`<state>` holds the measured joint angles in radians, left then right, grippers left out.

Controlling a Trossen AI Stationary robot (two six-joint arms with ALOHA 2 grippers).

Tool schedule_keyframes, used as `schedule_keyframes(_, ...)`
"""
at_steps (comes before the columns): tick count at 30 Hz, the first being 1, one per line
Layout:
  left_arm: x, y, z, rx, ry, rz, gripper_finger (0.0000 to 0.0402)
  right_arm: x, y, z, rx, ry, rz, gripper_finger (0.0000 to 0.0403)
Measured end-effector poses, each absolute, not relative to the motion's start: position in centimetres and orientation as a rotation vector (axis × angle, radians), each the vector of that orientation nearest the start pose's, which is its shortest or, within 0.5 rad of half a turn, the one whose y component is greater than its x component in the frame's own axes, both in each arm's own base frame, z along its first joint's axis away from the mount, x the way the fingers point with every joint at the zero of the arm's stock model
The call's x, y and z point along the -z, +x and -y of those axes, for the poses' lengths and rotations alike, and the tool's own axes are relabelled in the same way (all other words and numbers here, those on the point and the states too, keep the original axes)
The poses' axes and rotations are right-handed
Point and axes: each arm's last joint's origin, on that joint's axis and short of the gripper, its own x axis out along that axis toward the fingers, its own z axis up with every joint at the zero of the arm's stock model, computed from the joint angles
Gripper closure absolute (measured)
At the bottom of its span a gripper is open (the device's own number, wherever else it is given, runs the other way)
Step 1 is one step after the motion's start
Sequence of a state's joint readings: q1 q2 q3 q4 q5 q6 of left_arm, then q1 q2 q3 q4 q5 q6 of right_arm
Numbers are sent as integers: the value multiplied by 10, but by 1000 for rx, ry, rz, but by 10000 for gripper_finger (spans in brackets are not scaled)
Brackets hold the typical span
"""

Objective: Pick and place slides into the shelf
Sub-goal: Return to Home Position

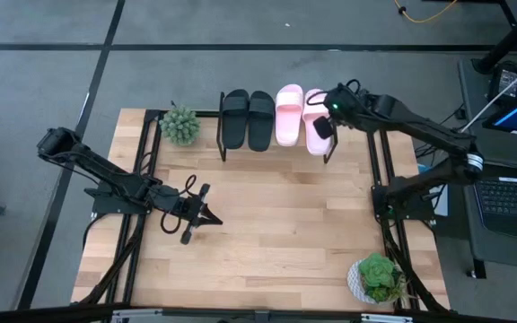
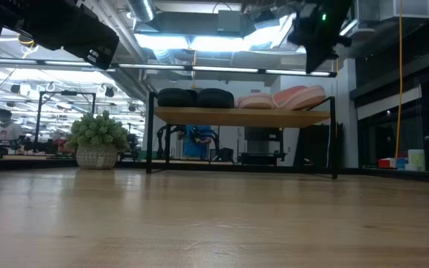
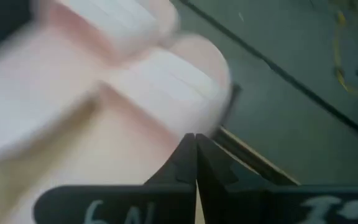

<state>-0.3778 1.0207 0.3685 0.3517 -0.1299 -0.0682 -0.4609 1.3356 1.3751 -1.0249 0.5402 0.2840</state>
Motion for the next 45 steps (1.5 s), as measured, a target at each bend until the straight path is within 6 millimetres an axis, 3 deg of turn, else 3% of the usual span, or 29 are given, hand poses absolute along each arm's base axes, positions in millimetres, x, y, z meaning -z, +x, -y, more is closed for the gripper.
schedule_keyframes(7, -200, 194, 67, 199, 4, -293, 398, -380, 219, 73, 870, 103, -700, 401)
schedule_keyframes(10, -201, 195, 62, 178, -4, -289, 398, -374, 222, 50, 789, 64, -684, 402)
schedule_keyframes(20, -201, 196, 58, 154, -9, -289, 398, -297, 248, -15, 560, -13, -559, 402)
schedule_keyframes(26, -206, 194, 55, 129, 10, -257, 398, -246, 243, -57, 359, -93, -431, 402)
schedule_keyframes(33, -224, 180, 37, 121, 24, -194, 401, -210, 226, -73, 268, -84, -354, 401)
schedule_keyframes(40, -237, 157, 20, 71, 41, -148, 401, -220, 215, -73, 244, -102, -308, 401)
schedule_keyframes(45, -221, 141, 12, 44, 66, -106, 401, -226, 201, -67, 235, -83, -260, 401)
